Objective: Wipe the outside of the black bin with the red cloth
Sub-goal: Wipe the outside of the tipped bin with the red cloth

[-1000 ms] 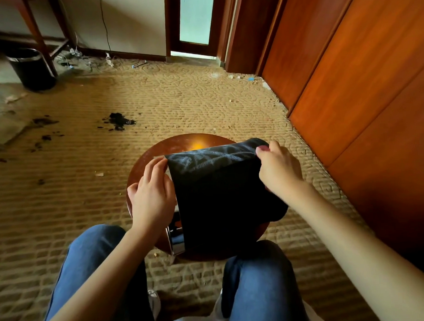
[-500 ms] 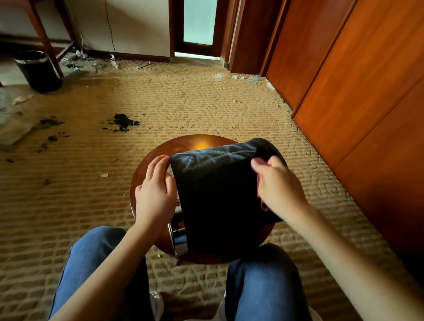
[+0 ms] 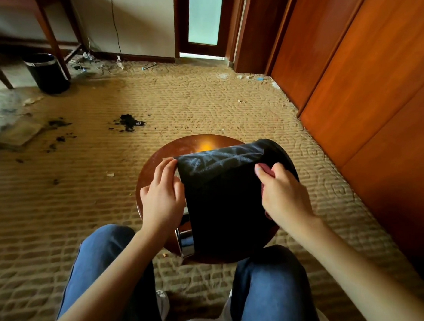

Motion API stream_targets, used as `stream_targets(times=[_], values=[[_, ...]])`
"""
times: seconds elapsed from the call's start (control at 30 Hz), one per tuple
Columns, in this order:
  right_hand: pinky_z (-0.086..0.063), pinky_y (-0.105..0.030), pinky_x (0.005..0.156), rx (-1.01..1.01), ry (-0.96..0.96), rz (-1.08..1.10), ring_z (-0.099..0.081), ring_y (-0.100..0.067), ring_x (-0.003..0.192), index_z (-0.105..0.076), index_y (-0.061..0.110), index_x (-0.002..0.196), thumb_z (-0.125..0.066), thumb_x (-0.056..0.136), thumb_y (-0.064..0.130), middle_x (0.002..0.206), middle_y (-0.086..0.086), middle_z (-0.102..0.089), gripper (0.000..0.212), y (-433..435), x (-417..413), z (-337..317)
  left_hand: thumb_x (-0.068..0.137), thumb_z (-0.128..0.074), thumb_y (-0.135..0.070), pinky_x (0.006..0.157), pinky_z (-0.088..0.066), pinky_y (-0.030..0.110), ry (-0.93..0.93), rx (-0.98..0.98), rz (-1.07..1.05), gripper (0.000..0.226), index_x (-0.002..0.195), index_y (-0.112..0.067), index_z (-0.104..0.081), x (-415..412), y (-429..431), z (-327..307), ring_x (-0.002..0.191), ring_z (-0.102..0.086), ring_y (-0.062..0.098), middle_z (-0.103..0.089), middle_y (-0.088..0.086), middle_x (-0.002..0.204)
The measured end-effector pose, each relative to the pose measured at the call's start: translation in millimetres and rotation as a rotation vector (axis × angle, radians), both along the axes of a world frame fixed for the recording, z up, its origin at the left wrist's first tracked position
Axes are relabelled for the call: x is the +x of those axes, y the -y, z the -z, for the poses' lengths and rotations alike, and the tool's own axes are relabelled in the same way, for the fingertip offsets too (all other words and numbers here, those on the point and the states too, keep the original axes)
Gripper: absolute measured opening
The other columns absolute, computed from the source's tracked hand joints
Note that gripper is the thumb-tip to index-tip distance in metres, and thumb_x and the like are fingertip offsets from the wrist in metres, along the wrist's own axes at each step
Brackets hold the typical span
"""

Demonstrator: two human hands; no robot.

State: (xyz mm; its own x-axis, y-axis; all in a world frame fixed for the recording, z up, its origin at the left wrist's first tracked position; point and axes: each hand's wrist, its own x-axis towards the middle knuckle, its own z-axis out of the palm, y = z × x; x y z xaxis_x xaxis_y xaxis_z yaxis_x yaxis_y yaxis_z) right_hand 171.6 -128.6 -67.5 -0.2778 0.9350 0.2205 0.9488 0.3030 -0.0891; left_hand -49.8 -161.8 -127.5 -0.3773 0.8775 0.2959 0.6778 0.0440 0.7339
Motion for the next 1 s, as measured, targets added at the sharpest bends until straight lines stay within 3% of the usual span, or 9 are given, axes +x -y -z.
stream_targets(times=[0.13,0.23,0.4,0.5,0.6,0.7,0.83,0.9,1.0], values=[[-0.042,-0.04,0.086,-0.073,0.002,0.145,-0.051,-0.036,0.109,-0.051,0.023,0.134,-0.04,0.096,0.014,0.122,-0.012,-0.047,0.041,-47.3,10.2,-14.9,0.089,-0.024,-0.037,0.091,-0.021,0.03,-0.064,-0.025,-0.007,0.056,0.14,-0.024,-0.042,-1.9,2.4,-1.9,0.126,-0.041,0.006,-0.038,-0.011,0.147],[-0.043,-0.038,0.082,-0.033,0.069,0.159,-0.051,-0.036,0.106,-0.05,0.016,0.133,-0.043,0.091,0.009,0.121,-0.013,-0.045,0.043,-47.7,-1.7,-15.2,0.09,-0.024,-0.037,0.093,-0.02,0.03,-0.039,-0.025,-0.012,0.054,0.14,-0.026,-0.041,-3.5,1.6,-2.8,0.128,-0.04,0.006,-0.037,-0.012,0.147],[-0.045,-0.037,0.048,0.096,-0.011,-0.172,-0.058,-0.038,0.07,-0.064,0.011,0.121,-0.065,0.078,0.0,0.086,-0.014,-0.054,0.045,8.6,-2.1,16.5,0.09,-0.027,-0.035,0.094,-0.024,0.032,0.013,0.003,-0.016,0.053,0.139,-0.024,-0.043,-1.6,0.2,-2.7,0.128,-0.041,0.008,-0.039,-0.011,0.146],[-0.047,-0.039,0.071,0.007,-0.115,-0.035,-0.058,-0.035,0.089,-0.058,0.028,0.128,-0.048,0.093,0.013,0.103,-0.01,-0.053,0.04,-31.7,13.0,7.0,0.09,-0.028,-0.035,0.092,-0.026,0.032,-0.037,0.002,-0.027,0.053,0.139,-0.023,-0.044,-2.6,-1.2,-2.0,0.127,-0.042,0.01,-0.04,-0.01,0.145],[-0.046,-0.037,0.086,-0.073,-0.215,0.137,-0.057,-0.033,0.104,-0.059,0.027,0.128,-0.042,0.094,0.012,0.118,-0.01,-0.053,0.041,-62.6,16.9,-6.4,0.09,-0.028,-0.035,0.091,-0.026,0.032,-0.069,0.001,-0.037,0.052,0.138,-0.023,-0.046,-2.5,0.2,-2.7,0.126,-0.044,0.01,-0.041,-0.01,0.144],[-0.044,-0.037,0.075,0.022,-0.071,0.057,-0.056,-0.037,0.097,-0.054,0.018,0.131,-0.047,0.091,0.007,0.112,-0.013,-0.05,0.043,-32.8,0.3,0.1,0.091,-0.028,-0.035,0.092,-0.026,0.032,-0.067,0.0,-0.041,0.051,0.137,-0.023,-0.046,-2.3,0.9,-3.1,0.126,-0.044,0.01,-0.042,-0.009,0.144],[-0.047,-0.037,0.055,0.062,-0.07,-0.245,-0.059,-0.036,0.074,-0.061,0.016,0.126,-0.059,0.085,0.002,0.089,-0.01,-0.053,0.043,7.4,6.4,13.8,0.091,-0.028,-0.035,0.092,-0.022,0.031,-0.06,0.01,-0.048,0.05,0.137,-0.025,-0.046,-0.2,1.3,-1.8,0.126,-0.042,0.006,-0.042,-0.011,0.144],[-0.045,-0.037,0.063,0.078,-0.033,-0.21,-0.058,-0.036,0.083,-0.057,0.026,0.13,-0.051,0.092,0.01,0.095,-0.008,-0.053,0.041,-14.7,17.9,6.8,0.091,-0.028,-0.034,0.092,-0.022,0.031,-0.056,0.008,-0.05,0.05,0.137,-0.025,-0.046,-0.2,1.2,-1.7,0.126,-0.042,0.006,-0.042,-0.012,0.144],[-0.041,-0.035,0.074,0.002,-0.012,0.025,-0.056,-0.033,0.098,-0.054,0.032,0.132,-0.043,0.097,0.017,0.113,-0.006,-0.052,0.04,-61.7,35.8,-6.9,0.091,-0.028,-0.035,0.093,-0.022,0.032,-0.07,-0.005,-0.053,0.051,0.137,-0.025,-0.046,-1.5,2.3,-1.5,0.126,-0.043,0.008,-0.042,-0.012,0.144]])
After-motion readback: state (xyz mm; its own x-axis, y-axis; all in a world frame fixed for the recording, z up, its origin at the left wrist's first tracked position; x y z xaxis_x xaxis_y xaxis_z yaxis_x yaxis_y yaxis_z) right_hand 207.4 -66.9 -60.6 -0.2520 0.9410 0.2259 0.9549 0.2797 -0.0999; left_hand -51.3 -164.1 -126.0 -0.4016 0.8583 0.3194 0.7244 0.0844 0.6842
